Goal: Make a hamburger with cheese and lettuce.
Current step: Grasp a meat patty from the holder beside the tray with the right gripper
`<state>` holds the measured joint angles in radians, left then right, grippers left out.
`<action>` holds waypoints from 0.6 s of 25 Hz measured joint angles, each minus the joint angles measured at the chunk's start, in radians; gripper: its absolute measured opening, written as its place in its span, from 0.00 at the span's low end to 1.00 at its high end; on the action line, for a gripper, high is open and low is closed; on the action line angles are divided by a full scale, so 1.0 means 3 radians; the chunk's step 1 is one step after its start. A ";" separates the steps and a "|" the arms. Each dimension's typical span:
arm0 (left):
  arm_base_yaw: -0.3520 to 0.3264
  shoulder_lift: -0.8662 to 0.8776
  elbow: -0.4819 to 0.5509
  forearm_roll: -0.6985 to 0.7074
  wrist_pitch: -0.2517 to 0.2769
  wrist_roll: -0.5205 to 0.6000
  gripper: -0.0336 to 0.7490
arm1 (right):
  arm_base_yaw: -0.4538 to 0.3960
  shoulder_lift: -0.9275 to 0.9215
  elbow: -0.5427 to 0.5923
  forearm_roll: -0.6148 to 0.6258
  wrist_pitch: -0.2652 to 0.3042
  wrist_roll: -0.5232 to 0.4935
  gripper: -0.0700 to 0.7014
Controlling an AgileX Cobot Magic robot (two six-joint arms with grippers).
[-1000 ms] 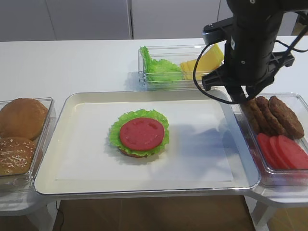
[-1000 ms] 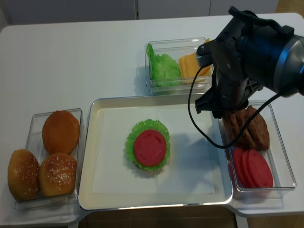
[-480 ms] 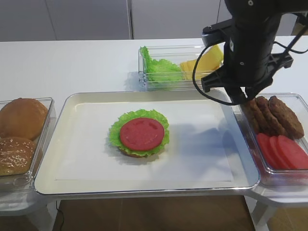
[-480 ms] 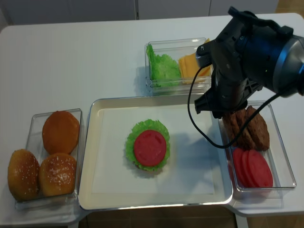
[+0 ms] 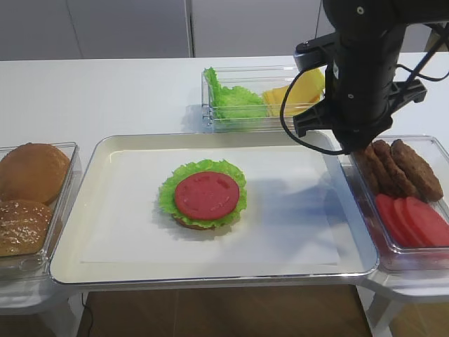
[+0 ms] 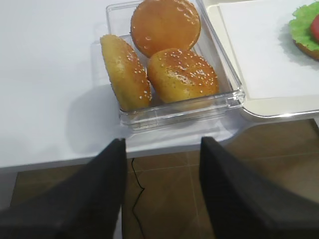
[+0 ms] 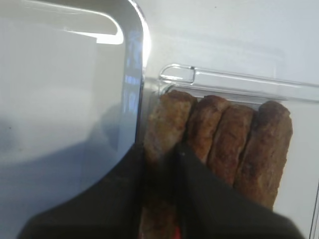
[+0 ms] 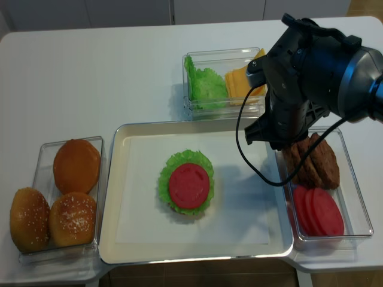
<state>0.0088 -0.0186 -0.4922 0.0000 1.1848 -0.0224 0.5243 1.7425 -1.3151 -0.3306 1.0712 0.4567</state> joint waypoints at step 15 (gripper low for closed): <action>0.0000 0.0000 0.0000 0.0000 0.0000 0.0000 0.50 | 0.0000 -0.0087 0.0000 0.0006 0.0026 0.0060 0.29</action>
<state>0.0088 -0.0186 -0.4922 0.0000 1.1848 -0.0224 0.5243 1.7164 -1.3151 -0.3287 1.0790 0.4747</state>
